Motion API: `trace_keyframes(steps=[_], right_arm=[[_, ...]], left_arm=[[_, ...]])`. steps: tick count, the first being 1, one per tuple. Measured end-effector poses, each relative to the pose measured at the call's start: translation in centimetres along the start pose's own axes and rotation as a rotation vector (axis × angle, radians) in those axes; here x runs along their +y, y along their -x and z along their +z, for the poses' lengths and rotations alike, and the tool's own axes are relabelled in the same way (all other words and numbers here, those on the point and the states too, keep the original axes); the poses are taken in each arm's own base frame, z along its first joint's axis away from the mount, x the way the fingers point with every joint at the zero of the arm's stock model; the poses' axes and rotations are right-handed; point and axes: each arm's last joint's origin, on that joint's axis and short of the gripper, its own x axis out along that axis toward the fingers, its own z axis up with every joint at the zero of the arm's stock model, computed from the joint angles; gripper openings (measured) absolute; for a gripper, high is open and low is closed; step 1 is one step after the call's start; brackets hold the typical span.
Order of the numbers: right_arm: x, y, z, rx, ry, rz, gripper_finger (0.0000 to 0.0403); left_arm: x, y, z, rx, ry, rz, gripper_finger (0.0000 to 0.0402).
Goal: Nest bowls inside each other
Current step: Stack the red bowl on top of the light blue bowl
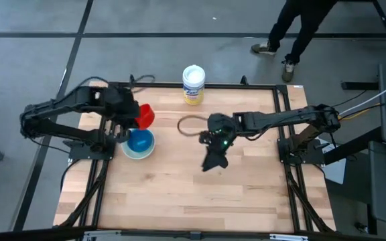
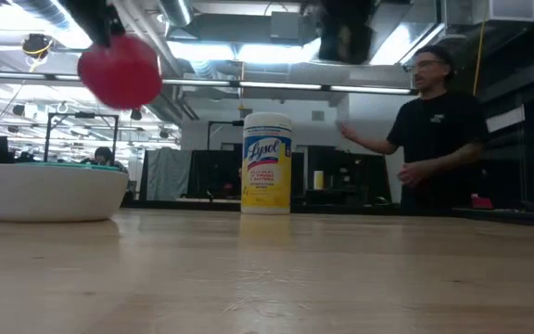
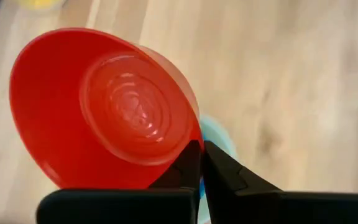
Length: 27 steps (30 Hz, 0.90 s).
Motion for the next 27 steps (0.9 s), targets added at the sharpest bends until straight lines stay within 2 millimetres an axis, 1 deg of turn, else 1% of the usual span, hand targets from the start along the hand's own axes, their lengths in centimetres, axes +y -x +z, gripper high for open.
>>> trace_keyframes(steps=[2,6,10,12,14,18,22,27], right_arm=[[-0.3,-0.1,-1.0,0.052,-0.009,-0.082,0.0166],[0.2,-0.7,-2.0,0.091,0.009,-0.134,0.0166],[0.9,-1.6,-3.4,0.122,0.042,-0.218,0.0166],[1.2,-2.1,-4.1,0.133,0.06,-0.276,0.0166],[1.5,-2.5,-4.7,0.137,0.078,-0.324,0.0166],[2.1,-3.1,-5.6,0.125,0.116,-0.394,0.0166],[2.3,-3.6,-6.2,0.113,0.135,-0.441,0.0166],[1.8,-4.1,-7.1,0.118,0.122,-0.488,0.0166]], left_arm=[[-0.2,-1.0,0.2,0.085,-0.003,0.05,0.0002],[-1.2,-4.0,-0.2,0.307,-0.029,0.074,0.0002],[-2.9,-7.1,-1.5,0.494,-0.045,0.09,0.0002],[-3.6,-8.1,-1.9,0.502,-0.04,0.101,0.0002],[-4.1,-8.8,-2.0,0.472,-0.015,0.115,0.0002],[-4.8,-9.5,-1.4,0.379,0.039,0.17,0.0002],[-5.1,-10.4,-1.2,0.393,0.041,0.228,0.0002],[-5.6,-11.9,-0.9,0.415,0.039,0.245,0.0002]])
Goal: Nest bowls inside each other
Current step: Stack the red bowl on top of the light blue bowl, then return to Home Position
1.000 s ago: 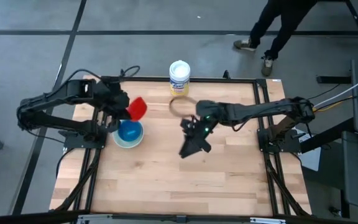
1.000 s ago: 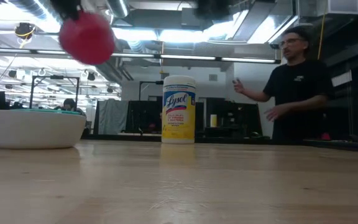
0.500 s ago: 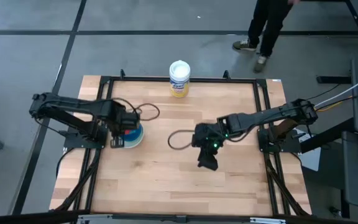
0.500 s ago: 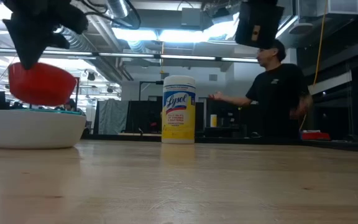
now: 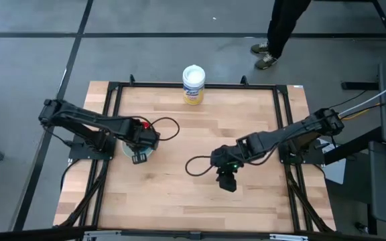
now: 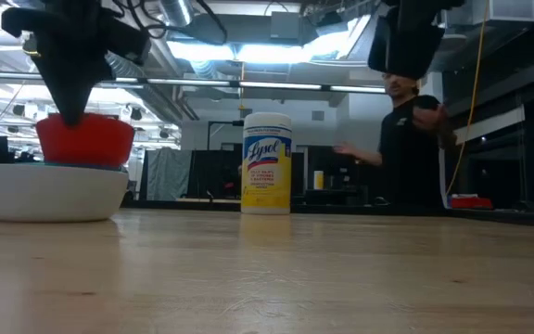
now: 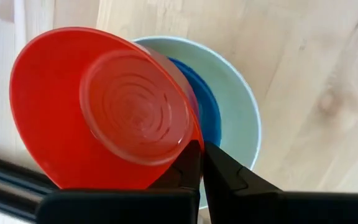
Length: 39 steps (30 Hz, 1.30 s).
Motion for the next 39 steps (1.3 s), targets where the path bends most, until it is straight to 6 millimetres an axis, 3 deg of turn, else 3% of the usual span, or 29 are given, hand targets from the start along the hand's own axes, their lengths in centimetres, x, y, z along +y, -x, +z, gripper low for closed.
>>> trace_keyframes(steps=[9,18,27,31,39], right_arm=[[0.6,-1.0,-1.3,-0.032,-0.014,-0.035,0.0166],[1.3,0.7,-1.5,-0.152,-0.018,-0.089,0.0166],[1.2,2.5,-1.7,-0.216,-0.019,-0.132,0.0164],[1.2,3.1,-1.9,-0.222,-0.02,-0.137,0.0153],[1.2,4.1,-2.1,-0.238,-0.02,-0.125,0.0127]], left_arm=[[-1.1,-1.0,-0.3,0.013,0.042,0.013,0.0002],[-1.9,-3.5,-2.0,0.032,0.083,-0.02,0.0002],[-1.7,-4.1,-2.2,-0.006,0.074,0.059,0.0003],[-1.7,-4.1,-2.2,-0.019,0.034,0.078,0.0025],[-1.6,-3.9,-2.3,-0.022,0.007,0.06,0.0107]])
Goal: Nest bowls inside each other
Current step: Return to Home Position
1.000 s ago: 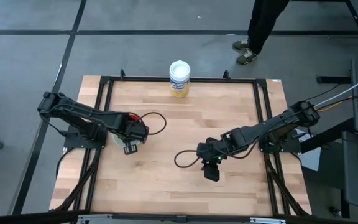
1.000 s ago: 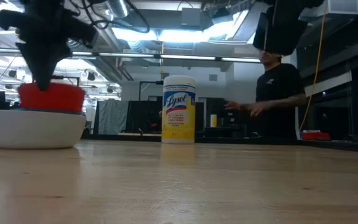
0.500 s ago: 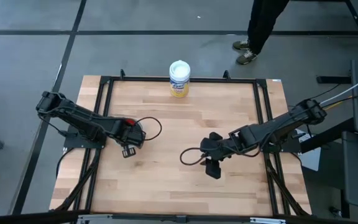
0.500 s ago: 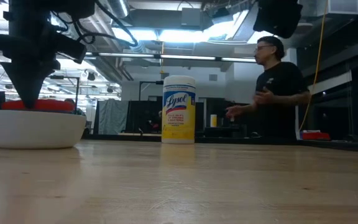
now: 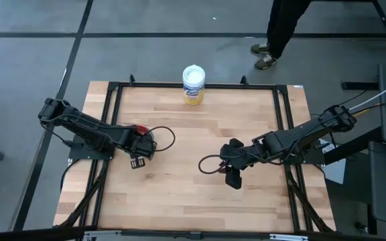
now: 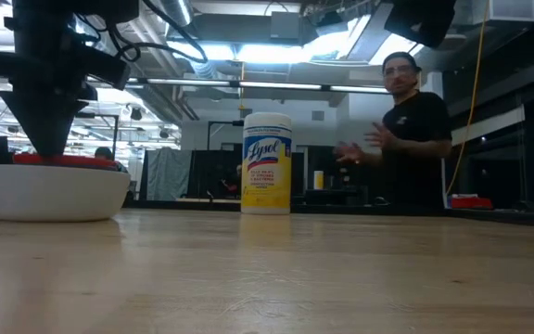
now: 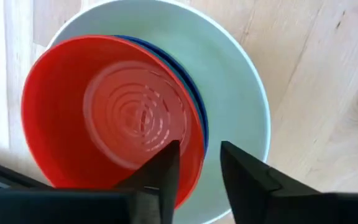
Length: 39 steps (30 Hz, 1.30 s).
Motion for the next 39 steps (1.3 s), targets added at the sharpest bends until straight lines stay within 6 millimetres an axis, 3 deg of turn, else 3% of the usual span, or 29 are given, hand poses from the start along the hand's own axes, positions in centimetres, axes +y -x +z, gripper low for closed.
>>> trace_keyframes(steps=[4,6,10,15,17,19,23,27,31,35,39], right_arm=[[-0.1,0.2,-0.1,0.006,0.001,-0.007,0.0118],[-0.2,0.6,0.0,-0.02,0.003,-0.023,0.0116],[-0.5,3.6,0.3,-0.153,0.012,-0.058,0.0115],[-2.4,9.4,-0.4,-0.404,0.008,-0.042,0.0124],[-3.8,11.1,-1.0,-0.553,-0.001,-0.005,0.0128],[-5.3,12.0,-1.6,-0.715,-0.009,0.057,0.013],[-8.8,12.1,-3.7,-0.938,0.02,0.128,0.013],[-11.3,12.8,-5.6,-1.061,0.072,0.183,0.0118],[-13.2,12.4,-7.3,-0.972,0.109,0.171,0.0104],[-14.8,10.9,-8.5,-0.834,0.168,0.129,0.0097],[-15.9,9.7,-9.5,-0.85,0.244,0.123,0.0096]], left_arm=[[0.4,0.8,-0.4,-0.041,0.006,-0.021,0.0138],[0.6,2.2,-0.8,-0.16,0.011,-0.047,0.0147],[2.0,7.1,-2.2,-0.575,0.084,-0.161,0.0149],[6.9,12.8,-6.4,-1.086,0.252,-0.391,0.0139],[8.9,14.6,-8.0,-1.346,0.301,-0.437,0.0137],[10.1,15.2,-9.0,-1.533,0.316,-0.407,0.0135],[11.0,14.4,-9.7,-1.658,0.346,-0.249,0.0131],[11.6,13.5,-10.7,-1.713,0.365,-0.248,0.0129],[11.2,10.4,-11.0,-1.553,0.382,-0.274,0.0129],[10.0,6.7,-9.9,-1.47,0.358,-0.24,0.0129],[9.1,3.5,-9.1,-1.468,0.349,-0.23,0.0129]])
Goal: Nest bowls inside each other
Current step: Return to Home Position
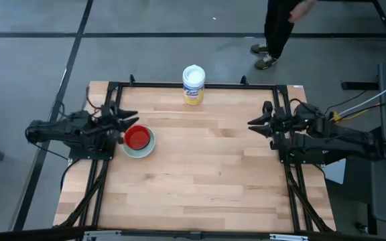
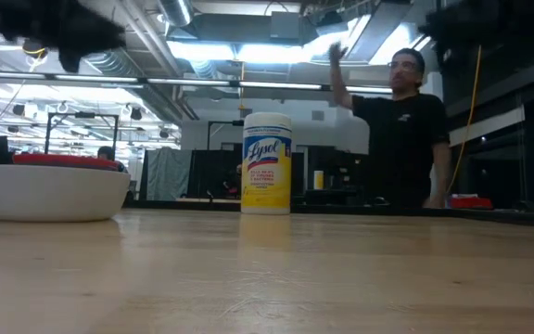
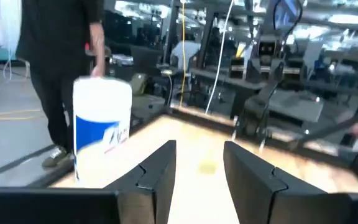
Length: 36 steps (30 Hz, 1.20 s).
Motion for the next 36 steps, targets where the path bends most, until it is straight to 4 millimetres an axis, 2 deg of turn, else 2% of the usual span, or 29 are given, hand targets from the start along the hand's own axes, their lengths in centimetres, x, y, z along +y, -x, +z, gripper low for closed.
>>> trace_keyframes(steps=[3,6,9,12,18,22,27,36], right_arm=[[-0.8,-0.1,-2.8,-0.004,0.009,0.006,0.0099],[-1.3,0.1,-5.5,-0.052,0.014,0.02,0.0101],[-1.9,0.3,-8.3,-0.055,0.007,0.004,0.0101],[-2.1,0.7,-9.5,-0.067,0.027,0.012,0.0096],[-2.3,1.3,-9.5,-0.078,0.114,0.027,0.0083],[-2.6,1.5,-9.5,-0.07,0.121,0.049,0.0075],[-3.3,1.6,-9.9,-0.02,0.094,0.011,0.0065],[-3.7,1.3,-10.4,0.034,0.015,0.007,0.0057]], left_arm=[[0.3,-0.6,-2.8,0.013,-0.003,-0.022,0.0129],[0.6,-0.8,-4.6,-0.024,-0.019,-0.043,0.0129],[0.6,-0.9,-5.0,-0.039,-0.073,-0.065,0.0129],[0.6,-0.9,-5.3,-0.022,-0.13,-0.068,0.0129],[0.6,-1.5,-6.5,-0.102,-0.141,-0.195,0.0129],[1.0,-1.7,-7.2,-0.067,-0.146,-0.224,0.0129],[1.8,-1.9,-7.8,0.001,-0.196,-0.137,0.0129],[2.4,-2.0,-7.7,-0.007,-0.204,-0.039,0.0127]])
